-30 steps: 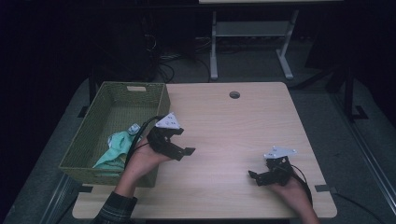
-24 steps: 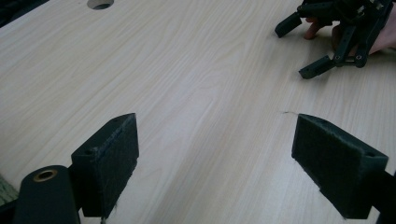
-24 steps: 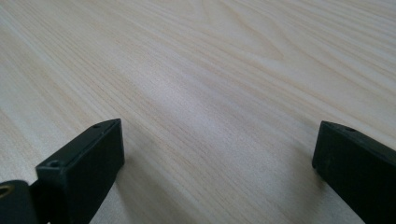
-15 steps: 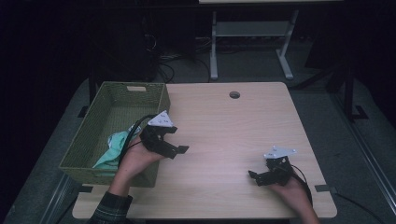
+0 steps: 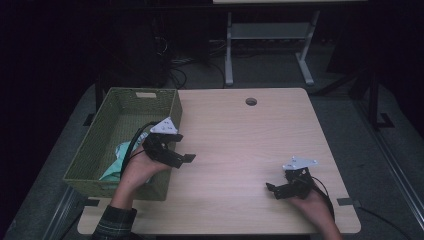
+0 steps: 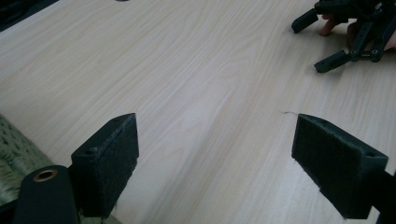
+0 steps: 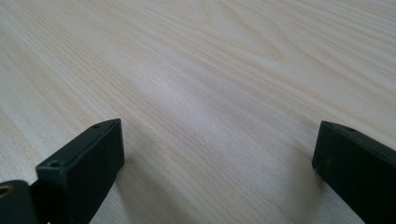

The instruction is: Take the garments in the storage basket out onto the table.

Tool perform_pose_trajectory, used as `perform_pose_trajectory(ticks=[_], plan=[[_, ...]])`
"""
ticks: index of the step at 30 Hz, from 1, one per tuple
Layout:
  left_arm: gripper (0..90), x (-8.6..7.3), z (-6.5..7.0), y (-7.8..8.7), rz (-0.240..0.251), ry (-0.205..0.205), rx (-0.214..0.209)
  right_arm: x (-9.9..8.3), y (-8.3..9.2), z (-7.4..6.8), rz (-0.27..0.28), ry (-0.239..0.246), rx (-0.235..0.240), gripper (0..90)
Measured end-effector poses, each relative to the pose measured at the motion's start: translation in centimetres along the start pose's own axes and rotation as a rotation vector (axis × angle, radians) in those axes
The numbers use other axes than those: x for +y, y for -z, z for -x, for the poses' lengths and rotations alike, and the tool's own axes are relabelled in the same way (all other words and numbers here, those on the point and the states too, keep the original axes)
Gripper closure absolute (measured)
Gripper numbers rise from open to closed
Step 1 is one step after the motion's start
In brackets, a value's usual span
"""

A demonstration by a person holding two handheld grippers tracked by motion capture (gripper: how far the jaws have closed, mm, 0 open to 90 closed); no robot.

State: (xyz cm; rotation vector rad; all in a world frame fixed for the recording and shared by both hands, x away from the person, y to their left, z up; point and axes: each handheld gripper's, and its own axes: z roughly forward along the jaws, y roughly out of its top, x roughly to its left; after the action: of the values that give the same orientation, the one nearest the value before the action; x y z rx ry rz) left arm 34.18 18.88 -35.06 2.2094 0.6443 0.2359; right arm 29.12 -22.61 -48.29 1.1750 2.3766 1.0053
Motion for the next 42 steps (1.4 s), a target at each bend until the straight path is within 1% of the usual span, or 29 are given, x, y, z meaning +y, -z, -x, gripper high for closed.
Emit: perform_pose_trajectory(ticks=[2,3,4,5,6,7,8,10,13,14,21,22,23,26,29,30,34,35,37,38,39,41,42], plan=[[14.3,-0.1,-0.2,0.2,-0.006,-0.003,0.004,0.0,0.0,0.0,0.000,-0.002,0.000,1.9],[14.3,-0.2,-0.2,0.3,0.001,0.008,0.006,0.0,0.0,0.0,-0.001,-0.002,0.000,1.9],[14.3,-0.2,-0.4,0.4,-0.005,0.000,0.009,0.0,0.0,0.0,0.000,-0.002,0.000,1.9],[14.3,-0.3,-0.4,0.4,0.001,0.009,0.011,0.0,0.0,0.0,-0.001,-0.002,0.000,1.9],[14.3,-0.3,-0.5,0.5,-0.008,0.006,0.013,0.0,0.0,0.0,-0.001,-0.004,-0.001,2.0],[14.3,-0.4,-0.6,0.6,0.000,0.014,0.016,0.0,0.0,0.0,-0.002,-0.004,-0.001,1.9],[14.3,-0.5,-0.7,0.7,-0.007,0.009,0.019,0.0,0.0,0.0,-0.001,-0.003,-0.001,1.9],[14.3,-0.6,-0.8,0.8,-0.005,0.017,0.023,0.0,0.0,-0.1,-0.003,-0.007,0.001,1.9],[14.3,-0.8,-1.1,1.1,-0.007,0.017,0.030,0.0,0.0,-0.1,-0.003,-0.007,0.001,1.9],[14.3,-0.8,-1.1,1.2,-0.002,0.028,0.033,0.0,0.0,-0.1,-0.003,-0.007,0.001,1.9],[14.3,-1.3,-1.7,1.8,-0.009,0.033,0.058,0.0,0.0,-0.1,-0.004,-0.007,0.001,2.0],[14.3,-1.4,-1.8,1.9,-0.004,0.044,0.061,0.0,0.0,-0.1,-0.004,-0.007,0.001,1.9],[14.3,-1.5,-1.9,2.0,-0.009,0.039,0.065,0.0,0.0,-0.1,-0.004,-0.007,0.001,1.9],[14.3,-1.8,-2.2,2.4,-0.004,0.052,0.075,0.0,0.0,-0.1,-0.004,-0.007,0.001,1.9],[14.3,-2.0,-2.5,2.8,0.000,0.057,0.086,0.0,0.0,-0.1,-0.004,-0.007,0.001,1.9],[14.3,-2.1,-2.5,2.9,0.008,0.068,0.089,0.0,0.0,-0.1,-0.004,-0.007,0.001,1.9],[14.3,-2.4,-2.9,3.5,0.007,0.074,0.104,0.0,0.0,-0.1,-0.004,-0.008,0.001,1.9],[14.3,-2.5,-3.0,3.6,0.014,0.084,0.107,0.0,0.0,-0.1,-0.004,-0.007,0.001,1.9],[14.4,-2.6,-3.2,3.9,0.007,0.080,0.115,0.0,0.0,-0.1,-0.004,-0.007,0.001,1.9],[14.4,-2.7,-3.2,3.9,0.011,0.089,0.117,0.0,0.0,-0.1,-0.004,-0.007,0.001,1.9],[14.4,-2.8,-3.4,4.1,0.009,0.087,0.120,0.0,0.0,-0.1,-0.004,-0.007,0.001,1.9],[14.4,-3.0,-3.5,4.2,0.016,0.099,0.126,0.0,0.0,-0.1,-0.004,-0.007,0.001,1.9],[14.4,-3.0,-3.6,4.4,0.013,0.095,0.129,0.0,0.0,-0.1,-0.004,-0.007,0.001,1.9]])
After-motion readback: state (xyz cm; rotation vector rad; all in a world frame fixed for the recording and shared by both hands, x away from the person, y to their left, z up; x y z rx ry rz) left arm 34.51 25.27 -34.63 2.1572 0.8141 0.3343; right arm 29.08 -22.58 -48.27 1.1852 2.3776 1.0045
